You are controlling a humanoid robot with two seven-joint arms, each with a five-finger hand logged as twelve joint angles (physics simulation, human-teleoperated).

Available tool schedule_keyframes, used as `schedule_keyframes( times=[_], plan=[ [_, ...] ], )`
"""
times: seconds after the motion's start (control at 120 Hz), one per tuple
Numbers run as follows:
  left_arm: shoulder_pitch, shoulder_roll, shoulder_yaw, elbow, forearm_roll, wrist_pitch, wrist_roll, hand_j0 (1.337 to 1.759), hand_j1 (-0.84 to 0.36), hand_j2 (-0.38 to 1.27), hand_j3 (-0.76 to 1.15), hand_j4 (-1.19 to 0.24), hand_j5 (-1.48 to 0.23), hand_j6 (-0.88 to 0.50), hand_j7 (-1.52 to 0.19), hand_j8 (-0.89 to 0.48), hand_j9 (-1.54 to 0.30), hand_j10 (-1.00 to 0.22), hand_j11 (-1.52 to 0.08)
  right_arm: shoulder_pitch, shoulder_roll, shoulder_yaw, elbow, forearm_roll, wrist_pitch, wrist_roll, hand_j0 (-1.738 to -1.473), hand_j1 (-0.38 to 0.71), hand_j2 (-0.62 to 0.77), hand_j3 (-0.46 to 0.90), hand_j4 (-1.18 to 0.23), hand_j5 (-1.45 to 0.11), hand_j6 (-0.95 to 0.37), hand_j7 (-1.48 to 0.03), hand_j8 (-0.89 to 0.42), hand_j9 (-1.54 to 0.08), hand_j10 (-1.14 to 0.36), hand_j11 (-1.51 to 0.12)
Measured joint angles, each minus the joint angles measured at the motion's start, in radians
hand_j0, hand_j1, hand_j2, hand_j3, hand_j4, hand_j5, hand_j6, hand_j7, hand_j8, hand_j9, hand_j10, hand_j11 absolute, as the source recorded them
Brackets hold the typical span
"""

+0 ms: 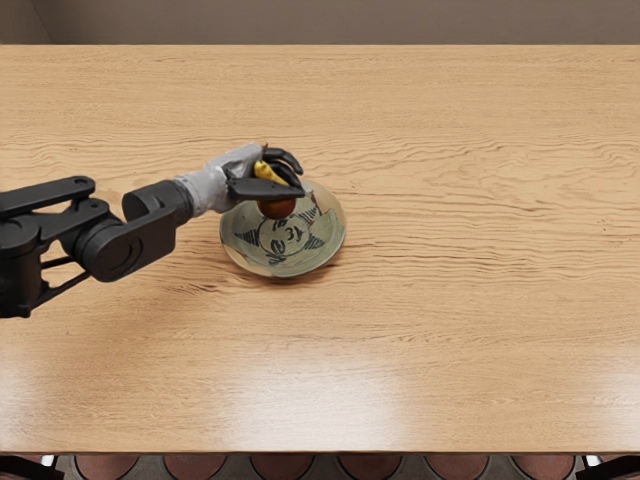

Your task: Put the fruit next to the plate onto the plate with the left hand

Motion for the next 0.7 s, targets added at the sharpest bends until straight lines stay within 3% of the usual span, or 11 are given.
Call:
schedule_keyframes(
  times=[0.542, 0.7],
  plan=[
    [0.050, -0.011, 0.007, 0.002, 0.000, 0.001, -0.002, 1.655, -0.50, 0.17, 0.00, -0.71, -0.96, -0.71, -0.96, -0.55, -0.96, -0.40, -0.95, 0.000, 0.000, 0.000, 0.000, 0.000, 0.000, 0.000, -1.658, -0.33, 0.00, 0.00, -0.02, -0.02, -0.02, -0.02, -0.02, -0.02, -0.02, -0.02],
    [0.050, -0.011, 0.007, 0.003, 0.001, 0.002, -0.002, 1.657, -0.32, 0.13, 0.00, -0.55, -0.73, -0.55, -0.73, -0.48, -0.73, -0.39, -0.73, 0.000, 0.000, 0.000, 0.000, 0.000, 0.000, 0.000, -1.658, -0.33, 0.00, 0.00, -0.02, -0.02, -0.02, -0.02, -0.02, -0.02, -0.02, -0.02]
  ],
)
